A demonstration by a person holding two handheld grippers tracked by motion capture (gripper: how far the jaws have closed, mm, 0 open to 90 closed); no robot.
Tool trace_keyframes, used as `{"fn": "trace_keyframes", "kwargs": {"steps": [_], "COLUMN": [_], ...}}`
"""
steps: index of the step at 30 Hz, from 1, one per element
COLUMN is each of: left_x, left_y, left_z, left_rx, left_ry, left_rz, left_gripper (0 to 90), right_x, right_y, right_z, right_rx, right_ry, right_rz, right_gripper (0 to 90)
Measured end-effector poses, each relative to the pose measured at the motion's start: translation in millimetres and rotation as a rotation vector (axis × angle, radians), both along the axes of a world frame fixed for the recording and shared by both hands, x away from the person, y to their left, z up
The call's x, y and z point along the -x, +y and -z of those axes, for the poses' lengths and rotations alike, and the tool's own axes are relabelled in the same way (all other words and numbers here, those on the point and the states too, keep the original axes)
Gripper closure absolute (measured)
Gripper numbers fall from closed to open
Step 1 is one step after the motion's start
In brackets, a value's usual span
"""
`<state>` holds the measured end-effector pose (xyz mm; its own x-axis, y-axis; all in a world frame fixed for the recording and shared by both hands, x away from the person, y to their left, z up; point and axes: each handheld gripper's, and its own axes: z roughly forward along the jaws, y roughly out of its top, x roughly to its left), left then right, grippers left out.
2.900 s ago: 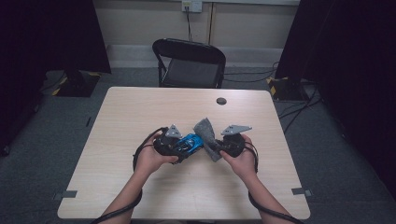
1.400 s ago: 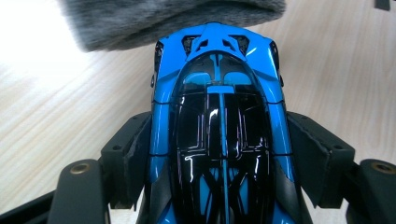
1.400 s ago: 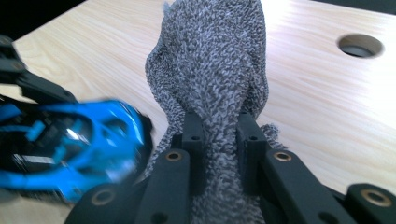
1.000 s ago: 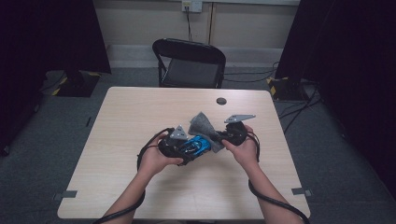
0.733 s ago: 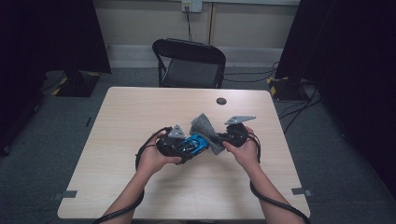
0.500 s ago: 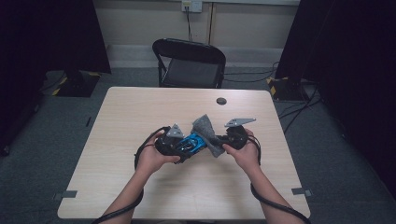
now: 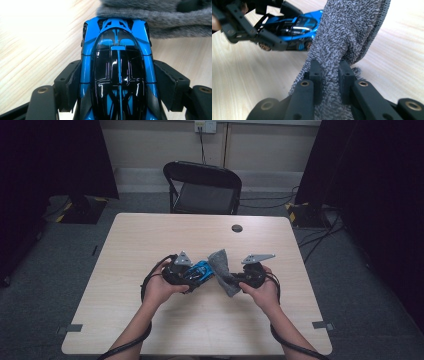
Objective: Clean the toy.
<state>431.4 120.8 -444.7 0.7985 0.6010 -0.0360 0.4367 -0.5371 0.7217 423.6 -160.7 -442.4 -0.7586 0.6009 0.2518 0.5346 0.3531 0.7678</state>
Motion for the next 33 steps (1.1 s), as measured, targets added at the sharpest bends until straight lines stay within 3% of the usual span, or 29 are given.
{"fn": "trace_keyframes", "kwargs": {"steps": [8,16,25,33], "left_x": [-5.3,-7.0,-0.5,7.2], "left_y": [15.7,22.7,5.8,-13.8], "left_z": [1.1,0.3,-4.0,-7.3], "left_rx": [0.015,0.027,0.032,0.035], "left_ry": [-0.002,-0.005,-0.01,-0.015], "left_rz": [-0.053,-0.071,-0.014,0.054], "left_gripper": [28.1,28.1,28.1,28.1], "right_x": [4.8,2.0,-19.3,-33.7], "right_y": [-7.7,-20.4,-37.7,-35.0], "right_z": [5.1,-2.3,-18.2,-23.3], "right_rx": [-0.025,-0.005,0.042,0.063], "right_ry": [0.027,0.004,-0.038,-0.049], "right_rz": [-0.005,0.035,0.16,0.206], "right_gripper": [76.9,76.8,76.9,76.9]}}
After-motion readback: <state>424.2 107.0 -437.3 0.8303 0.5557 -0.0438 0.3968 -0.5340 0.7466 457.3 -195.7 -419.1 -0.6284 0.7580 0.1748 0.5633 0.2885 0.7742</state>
